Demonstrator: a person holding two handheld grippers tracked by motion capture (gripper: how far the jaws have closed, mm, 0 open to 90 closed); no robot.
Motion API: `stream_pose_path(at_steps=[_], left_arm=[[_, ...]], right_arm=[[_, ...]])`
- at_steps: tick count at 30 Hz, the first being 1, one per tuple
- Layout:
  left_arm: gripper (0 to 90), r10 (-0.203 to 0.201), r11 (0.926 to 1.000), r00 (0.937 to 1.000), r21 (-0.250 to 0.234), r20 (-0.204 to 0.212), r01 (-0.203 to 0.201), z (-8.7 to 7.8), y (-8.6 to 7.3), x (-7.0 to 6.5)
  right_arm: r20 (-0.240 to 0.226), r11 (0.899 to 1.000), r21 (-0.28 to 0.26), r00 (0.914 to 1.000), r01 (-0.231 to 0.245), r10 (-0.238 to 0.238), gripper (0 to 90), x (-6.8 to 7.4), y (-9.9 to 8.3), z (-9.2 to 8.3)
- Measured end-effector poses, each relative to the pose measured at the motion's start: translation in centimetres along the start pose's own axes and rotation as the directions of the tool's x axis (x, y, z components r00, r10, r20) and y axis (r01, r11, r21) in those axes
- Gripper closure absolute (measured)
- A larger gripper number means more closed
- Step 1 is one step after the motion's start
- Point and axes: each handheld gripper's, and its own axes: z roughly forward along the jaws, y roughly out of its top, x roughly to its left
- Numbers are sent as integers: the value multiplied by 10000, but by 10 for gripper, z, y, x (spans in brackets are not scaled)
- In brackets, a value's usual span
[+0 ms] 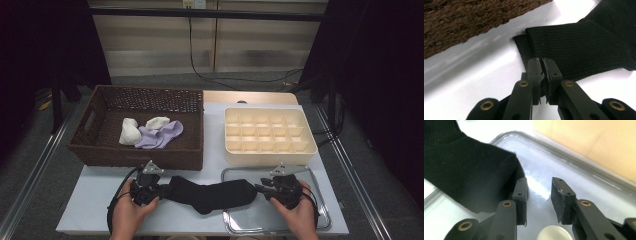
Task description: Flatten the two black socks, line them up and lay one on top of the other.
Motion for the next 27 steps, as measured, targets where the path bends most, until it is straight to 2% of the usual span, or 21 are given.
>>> stream_pose_path(at_steps=[1, 2, 5, 11, 15, 16, 18, 19, 20, 23, 25, 26, 27], left_arm=[[849, -10, 10000, 10000, -4, 1, 10, 0, 0, 0], [848, -11, 10000, 10000, -4, 2, 11, 0, 0, 0], [847, 13, 10000, 10000, 23, 20, -13, 0, 0, 0], [846, -3, 10000, 10000, 19, 54, 3, 0, 0, 0], [845, -5, 10000, 10000, 23, 56, 5, 0, 0, 0], [845, -1, 10000, 10000, 24, 61, 1, 0, 0, 0], [844, 3, 10000, 10000, 24, 71, -4, 0, 0, 0], [844, 5, 10000, 10000, 23, 73, -5, 1, 0, 1], [844, 7, 10000, 10000, 21, 69, -7, 0, 0, 0], [844, 31, 10000, 10000, 36, 82, -31, 0, 0, 1], [845, -35, 10000, 9999, 2, 104, 35, 1, 0, 1], [846, 15, 10000, 10000, 27, 87, -15, 1, 0, 1], [846, 28, 10000, 10000, 30, 79, -28, 1, 0, 1]], right_arm=[[-5, 10000, -16, 10000, -30, 30, 670, -1, 0, -1], [-183, 9994, -161, 9993, -314, 311, 667, -2, 1, -3], [-381, 9993, -179, 9988, -320, 313, 667, 0, 2, -3], [-556, 9997, -31, 9981, 246, -247, 663, 14, 8, 5], [-362, 9970, 390, 9972, 669, -655, 645, 23, 7, 18], [-184, 9952, 527, 9965, 829, -820, 625, 25, 6, 20], [-72, 9951, 502, 9964, 852, -849, 571, 29, 6, 22], [53, 9943, 529, 9956, 927, -931, 574, 31, 6, 23], [180, 9926, 541, 9938, 1090, -1101, 604, 32, 7, 23], [604, 9921, 617, 9917, 1097, -1134, 662, 28, 6, 19], [613, 9935, 592, 9930, 977, -1013, 688, 22, 5, 16], [527, 9945, 544, 9944, 891, -919, 764, 20, 4, 15], [402, 9954, 540, 9959, 793, -815, 800, 19, 4, 12]])
